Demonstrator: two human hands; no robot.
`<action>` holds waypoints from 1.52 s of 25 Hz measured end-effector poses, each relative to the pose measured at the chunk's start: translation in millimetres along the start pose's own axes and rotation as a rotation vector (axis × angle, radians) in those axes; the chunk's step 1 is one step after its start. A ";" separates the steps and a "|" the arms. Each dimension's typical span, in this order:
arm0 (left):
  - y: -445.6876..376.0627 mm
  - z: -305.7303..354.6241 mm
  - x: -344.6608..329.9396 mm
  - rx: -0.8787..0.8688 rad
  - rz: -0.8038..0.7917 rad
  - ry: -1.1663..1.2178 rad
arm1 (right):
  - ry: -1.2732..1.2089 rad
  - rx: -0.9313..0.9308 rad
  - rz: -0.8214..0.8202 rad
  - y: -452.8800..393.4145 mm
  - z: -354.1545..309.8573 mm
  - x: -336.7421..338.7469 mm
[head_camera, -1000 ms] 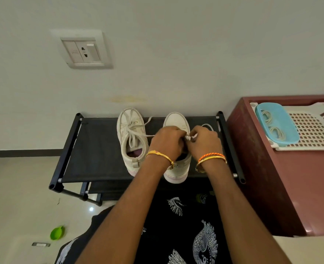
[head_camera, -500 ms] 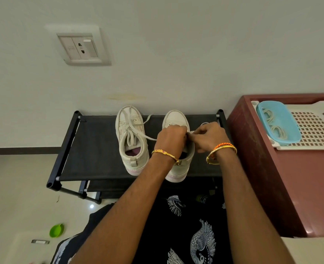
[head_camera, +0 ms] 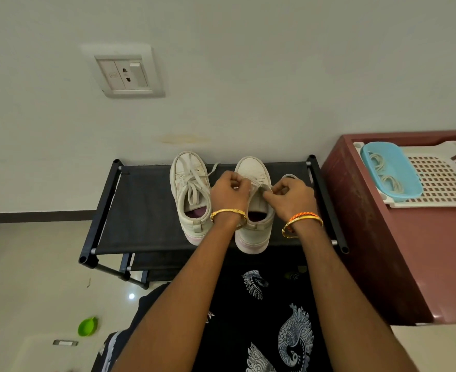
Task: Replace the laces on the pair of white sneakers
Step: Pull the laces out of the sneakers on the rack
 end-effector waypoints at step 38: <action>3.8 8.1 44.9 -0.042 0.261 0.033 | -0.201 -0.124 -0.048 6.8 17.1 -10.6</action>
Point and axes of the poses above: each hand's wrist, its own y-axis away from the middle knuckle, its own x-axis out of the back of the hand, z = x × y, the point moved 7 cm from there along -y, towards the middle knuckle, and after that the axes turned 3 degrees about -z, right-handed, at the moved point
